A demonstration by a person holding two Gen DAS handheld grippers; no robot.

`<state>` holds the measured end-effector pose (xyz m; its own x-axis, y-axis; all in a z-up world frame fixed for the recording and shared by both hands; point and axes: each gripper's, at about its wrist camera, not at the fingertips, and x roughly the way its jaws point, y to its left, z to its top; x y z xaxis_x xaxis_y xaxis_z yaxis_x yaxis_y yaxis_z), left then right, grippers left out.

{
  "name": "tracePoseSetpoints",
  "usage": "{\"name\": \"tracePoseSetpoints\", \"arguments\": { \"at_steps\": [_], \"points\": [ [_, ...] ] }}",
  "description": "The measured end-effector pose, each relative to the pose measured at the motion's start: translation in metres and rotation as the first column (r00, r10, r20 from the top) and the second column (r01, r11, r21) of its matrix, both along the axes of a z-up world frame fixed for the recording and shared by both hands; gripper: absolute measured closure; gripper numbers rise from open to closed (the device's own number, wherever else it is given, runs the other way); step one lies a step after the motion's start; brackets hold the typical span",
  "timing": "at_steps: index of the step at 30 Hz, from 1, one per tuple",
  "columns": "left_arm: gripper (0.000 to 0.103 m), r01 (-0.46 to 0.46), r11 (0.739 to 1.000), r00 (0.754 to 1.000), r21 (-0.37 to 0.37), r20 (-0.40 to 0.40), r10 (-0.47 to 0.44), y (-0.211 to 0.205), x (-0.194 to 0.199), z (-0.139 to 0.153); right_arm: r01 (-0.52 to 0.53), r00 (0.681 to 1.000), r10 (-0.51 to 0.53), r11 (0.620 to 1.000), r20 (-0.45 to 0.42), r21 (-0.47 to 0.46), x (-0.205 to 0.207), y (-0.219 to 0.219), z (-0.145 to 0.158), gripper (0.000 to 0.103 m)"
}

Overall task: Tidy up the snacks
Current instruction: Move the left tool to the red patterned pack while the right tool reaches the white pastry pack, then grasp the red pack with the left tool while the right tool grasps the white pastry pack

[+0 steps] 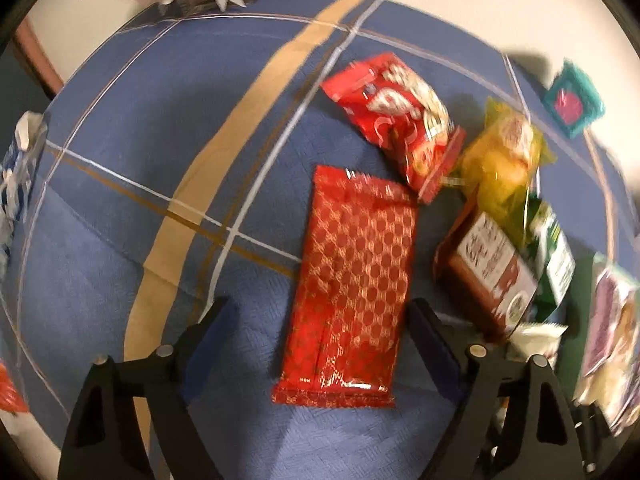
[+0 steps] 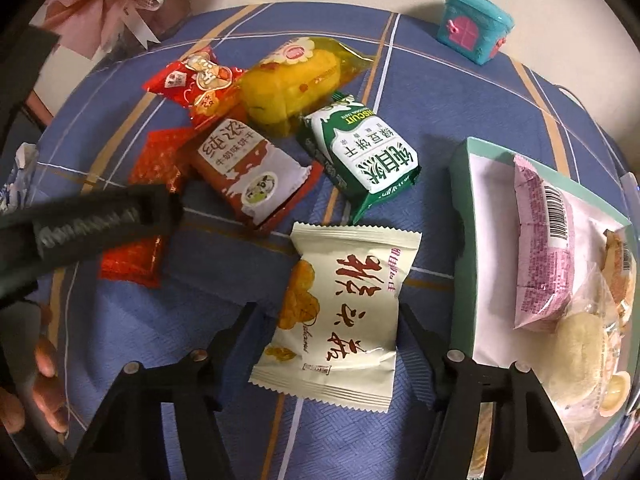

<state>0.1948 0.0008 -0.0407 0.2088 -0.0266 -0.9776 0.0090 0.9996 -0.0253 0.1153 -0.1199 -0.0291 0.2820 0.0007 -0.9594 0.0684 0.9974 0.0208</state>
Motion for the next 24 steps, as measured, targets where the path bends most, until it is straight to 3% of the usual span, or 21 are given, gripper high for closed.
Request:
{"name": "tracePoseSetpoints", "arguments": {
  "at_steps": [2, 6, 9, 11, 14, 24],
  "points": [
    [0.015, 0.023, 0.999, 1.000, 0.034, 0.004, -0.024, -0.008, 0.000, -0.002, 0.004, 1.000, -0.004, 1.000, 0.001, 0.007, -0.001, 0.001, 0.000, 0.034],
    [0.019, 0.022, 0.999, 1.000, 0.027, 0.006, -0.022, -0.008, 0.001, -0.001, 0.004, 1.000, -0.004, 1.000, 0.007, 0.004, -0.004, 0.000, -0.001, 0.034],
    [0.034, 0.020, 1.000, 1.000, 0.024, 0.016, -0.020, -0.005, -0.004, 0.006, 0.014, 1.000, -0.014, 1.000, 0.008, 0.005, -0.003, -0.005, 0.004, 0.041],
    [0.050, 0.018, 1.000, 1.000, 0.025, 0.025, -0.019, -0.005, -0.004, 0.010, 0.032, 0.999, -0.032, 0.999, 0.009, 0.013, -0.004, -0.012, 0.009, 0.044],
    [0.056, 0.008, 1.000, 1.000, 0.018, 0.026, -0.008, -0.003, -0.001, 0.013, 0.042, 0.999, -0.042, 0.999, 0.009, 0.019, -0.004, -0.016, 0.010, 0.048],
    [0.057, -0.030, 0.998, 0.999, -0.058, 0.043, 0.032, 0.013, -0.002, 0.043, 0.051, 0.999, -0.052, 0.998, 0.015, 0.032, 0.000, -0.024, 0.027, 0.049]
  ]
}}
